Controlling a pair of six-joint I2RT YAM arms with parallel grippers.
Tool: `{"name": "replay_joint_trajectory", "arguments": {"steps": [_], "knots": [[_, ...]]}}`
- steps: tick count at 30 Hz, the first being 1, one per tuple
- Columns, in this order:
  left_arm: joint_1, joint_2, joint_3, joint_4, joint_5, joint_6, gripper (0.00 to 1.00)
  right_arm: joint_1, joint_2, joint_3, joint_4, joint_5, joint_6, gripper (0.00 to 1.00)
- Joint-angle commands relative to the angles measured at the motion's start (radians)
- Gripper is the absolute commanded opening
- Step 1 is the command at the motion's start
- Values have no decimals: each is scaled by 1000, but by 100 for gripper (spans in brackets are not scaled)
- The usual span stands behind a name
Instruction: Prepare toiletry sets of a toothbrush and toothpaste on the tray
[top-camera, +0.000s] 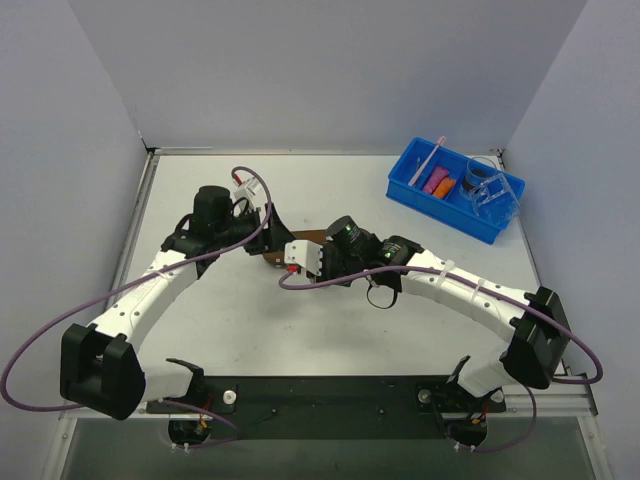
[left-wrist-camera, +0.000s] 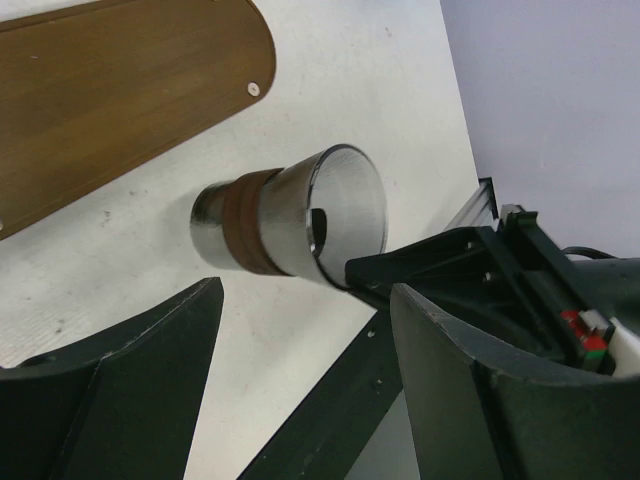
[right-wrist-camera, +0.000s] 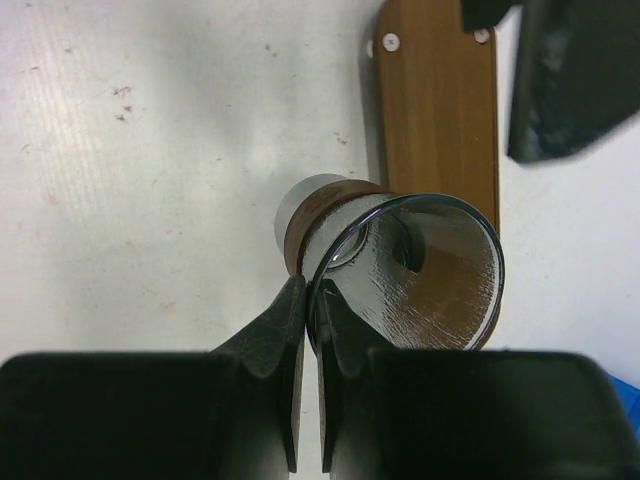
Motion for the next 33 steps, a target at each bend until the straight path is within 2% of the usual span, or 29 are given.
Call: {"name": "replay_joint_trajectory", "arguments": {"steps": [1, 6, 19, 29, 33], "knots": [[-46, 29, 71, 11, 60, 6, 78, 45, -70, 0, 12, 6, -65, 0], [-95, 75, 111, -101, -9, 95, 78, 90, -82, 4, -6, 30, -80, 0], [-179, 95, 140, -230, -173, 219, 77, 145, -82, 12, -29, 63, -114, 0], [-250, 149, 195, -278, -246, 285, 69, 188, -51, 26, -62, 83, -139, 0], [-273, 173, 220, -304, -245, 319, 61, 208, -39, 32, -82, 85, -151, 0]]}}
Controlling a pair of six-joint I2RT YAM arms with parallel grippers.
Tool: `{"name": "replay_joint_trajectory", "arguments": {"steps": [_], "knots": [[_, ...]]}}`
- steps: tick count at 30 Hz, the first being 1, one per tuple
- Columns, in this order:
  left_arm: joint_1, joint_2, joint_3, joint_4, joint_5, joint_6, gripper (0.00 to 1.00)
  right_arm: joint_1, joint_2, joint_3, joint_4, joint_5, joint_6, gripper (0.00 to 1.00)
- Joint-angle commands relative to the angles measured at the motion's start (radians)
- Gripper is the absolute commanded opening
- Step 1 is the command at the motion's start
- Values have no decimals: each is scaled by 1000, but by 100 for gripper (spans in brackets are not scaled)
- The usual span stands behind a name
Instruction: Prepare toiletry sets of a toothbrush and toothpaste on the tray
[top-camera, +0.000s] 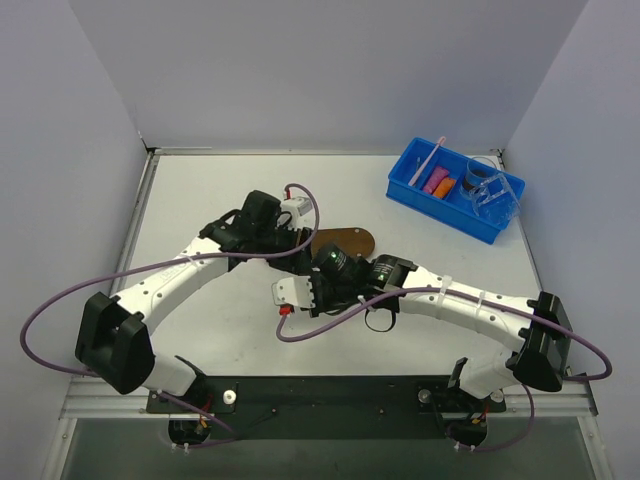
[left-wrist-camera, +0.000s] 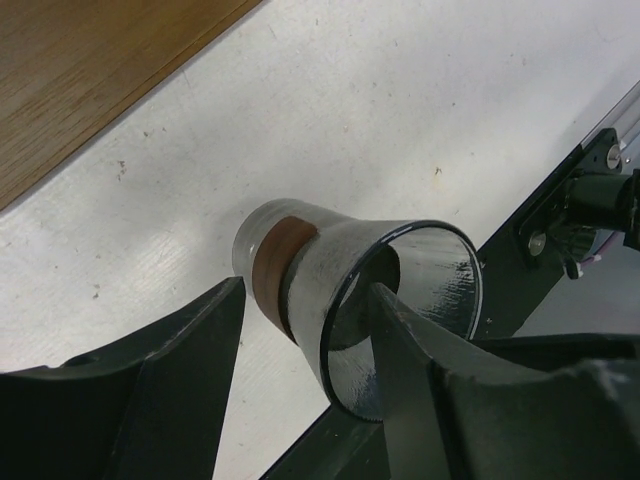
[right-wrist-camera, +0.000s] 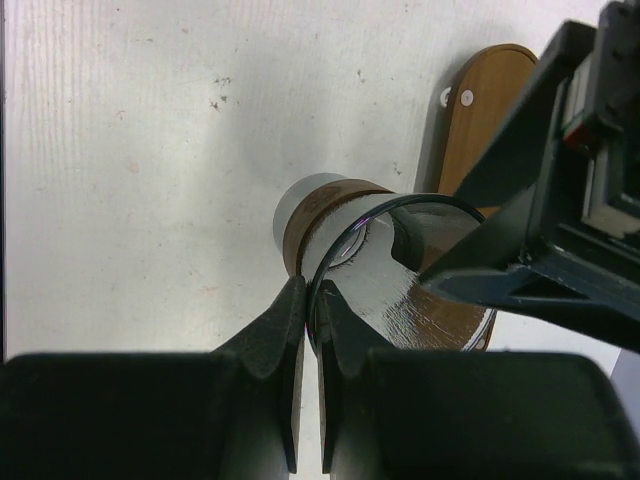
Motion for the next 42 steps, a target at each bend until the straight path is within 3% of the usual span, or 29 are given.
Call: {"name": "replay_joint_trajectory", "arguments": {"steps": [1, 17, 21, 25, 31, 39, 42], "knots": [[-22, 22, 71, -28, -17, 67, 59, 27, -5, 43, 7, 23, -43, 0], [-53, 33, 41, -43, 91, 119, 0, 46, -11, 38, -1, 32, -31, 0], [-53, -4, 22, -6, 54, 98, 0, 46, -13, 26, 19, 50, -4, 0], [-53, -65, 17, 18, -27, 63, 0, 46, -30, 0, 45, 85, 29, 22], [-48, -116, 20, 47, -159, 3, 0, 41, -105, -66, 123, 139, 105, 37], [48, -130, 26, 98, -282, -40, 0, -6, -306, -230, 351, 150, 341, 41], [116, -104, 40, 101, -282, -42, 0, -92, -362, -275, 431, 151, 551, 42]]}}
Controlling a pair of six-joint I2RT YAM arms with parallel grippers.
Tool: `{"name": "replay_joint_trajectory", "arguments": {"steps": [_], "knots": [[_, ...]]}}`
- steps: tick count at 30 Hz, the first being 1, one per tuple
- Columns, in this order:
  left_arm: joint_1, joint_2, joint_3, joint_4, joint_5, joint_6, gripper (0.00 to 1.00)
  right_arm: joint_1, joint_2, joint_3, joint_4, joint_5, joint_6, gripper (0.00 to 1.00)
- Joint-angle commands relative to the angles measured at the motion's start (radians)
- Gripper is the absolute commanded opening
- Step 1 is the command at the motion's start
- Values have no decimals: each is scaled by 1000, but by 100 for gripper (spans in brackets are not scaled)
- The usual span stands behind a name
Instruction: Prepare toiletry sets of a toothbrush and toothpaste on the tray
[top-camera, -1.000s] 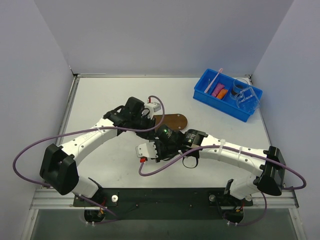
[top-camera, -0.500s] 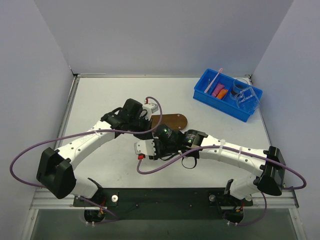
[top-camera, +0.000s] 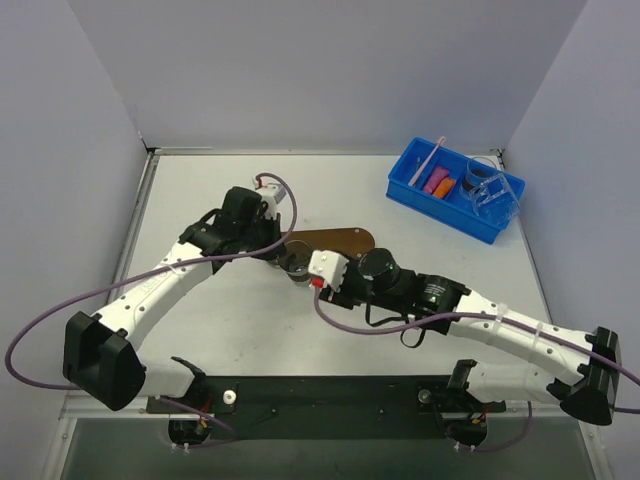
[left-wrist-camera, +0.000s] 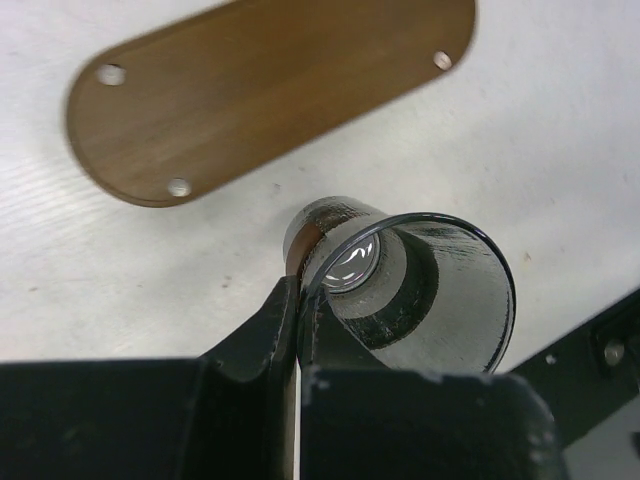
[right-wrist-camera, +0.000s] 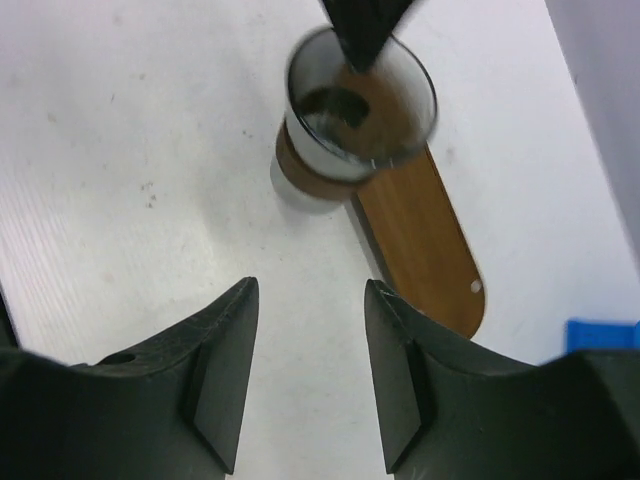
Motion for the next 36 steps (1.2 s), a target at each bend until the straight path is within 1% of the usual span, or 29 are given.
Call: {"name": "replay_joint_trajectory", "arguments": {"steps": [1, 2, 4, 9, 13, 16, 19, 24, 29, 36], "knots": [[120, -8, 49, 115, -48, -36, 0, -115, -84, -48, 158, 22, 395, 43], [136, -3, 52, 123, -60, -38, 0, -172, -95, -55, 158, 16, 464, 44], [154, 5, 57, 128, -76, -40, 0, -214, -121, -73, 159, 16, 598, 44], [156, 35, 92, 131, -95, -36, 0, -241, -184, -140, 159, 184, 698, 45], [154, 74, 107, 143, -122, -44, 0, -244, -225, -157, 115, 255, 773, 47], [153, 84, 92, 178, -163, -56, 0, -244, -259, -151, 29, 284, 838, 48], [160, 101, 100, 178, -197, -63, 0, -241, -284, -141, -19, 308, 870, 48], [163, 143, 123, 181, -195, -75, 0, -241, -311, -121, -80, 341, 916, 48], [180, 179, 147, 194, -177, -86, 0, -240, -334, -104, -94, 338, 927, 48], [183, 205, 144, 204, -175, -78, 0, -241, -334, -101, -102, 350, 911, 49]]}}
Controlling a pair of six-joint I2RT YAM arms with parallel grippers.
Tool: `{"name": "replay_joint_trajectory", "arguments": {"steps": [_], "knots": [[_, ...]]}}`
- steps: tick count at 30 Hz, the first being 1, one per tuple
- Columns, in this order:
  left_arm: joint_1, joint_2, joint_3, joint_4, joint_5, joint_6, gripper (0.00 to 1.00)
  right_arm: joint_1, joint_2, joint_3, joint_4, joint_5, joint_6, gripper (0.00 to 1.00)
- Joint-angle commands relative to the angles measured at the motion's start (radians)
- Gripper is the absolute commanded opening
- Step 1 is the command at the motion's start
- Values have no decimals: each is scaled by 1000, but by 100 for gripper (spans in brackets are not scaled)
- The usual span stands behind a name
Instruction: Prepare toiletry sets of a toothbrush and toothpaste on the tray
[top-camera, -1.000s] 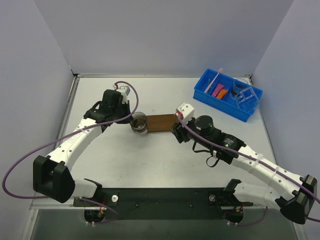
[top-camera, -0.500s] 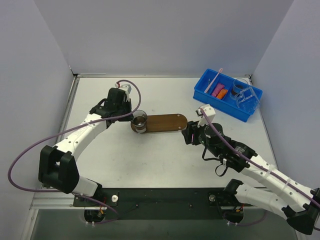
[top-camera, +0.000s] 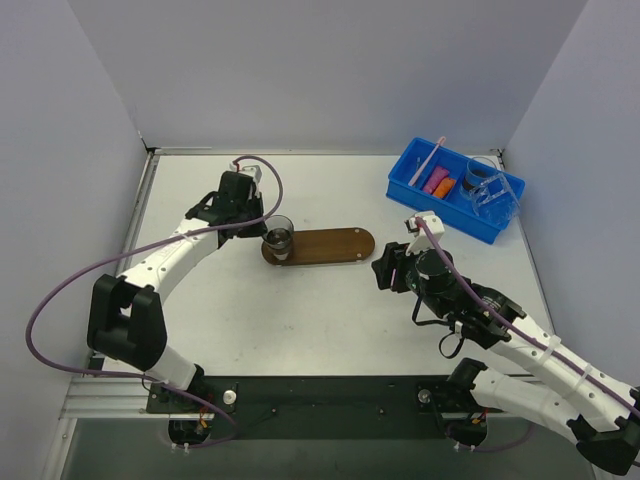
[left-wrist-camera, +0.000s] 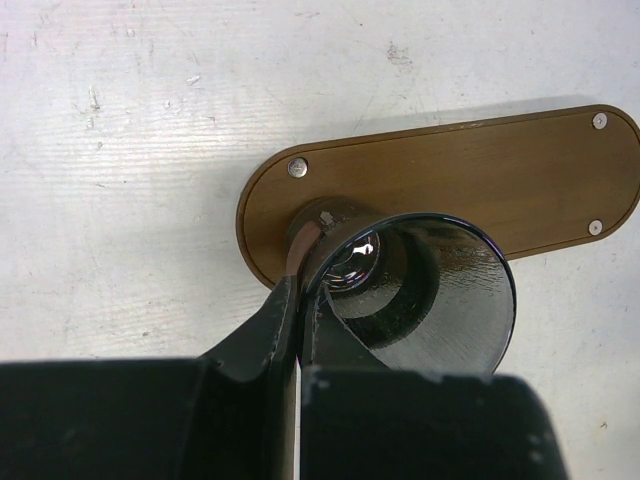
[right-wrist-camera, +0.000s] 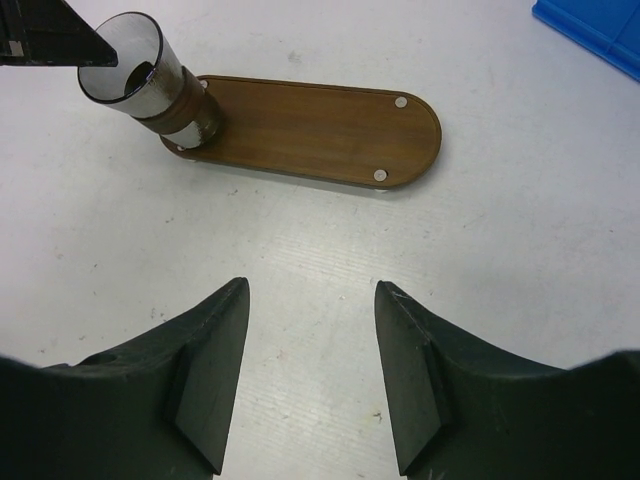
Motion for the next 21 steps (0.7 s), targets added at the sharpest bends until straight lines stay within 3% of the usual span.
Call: {"name": "replay_joint_trajectory", "arguments": {"steps": [1, 21], "knots": [[5, -2, 70, 102, 14, -20, 0, -3, 0, 45, -11, 33, 1, 49], [7, 24, 69, 90, -23, 11, 0, -3, 16, 47, -20, 22, -23, 49]]}}
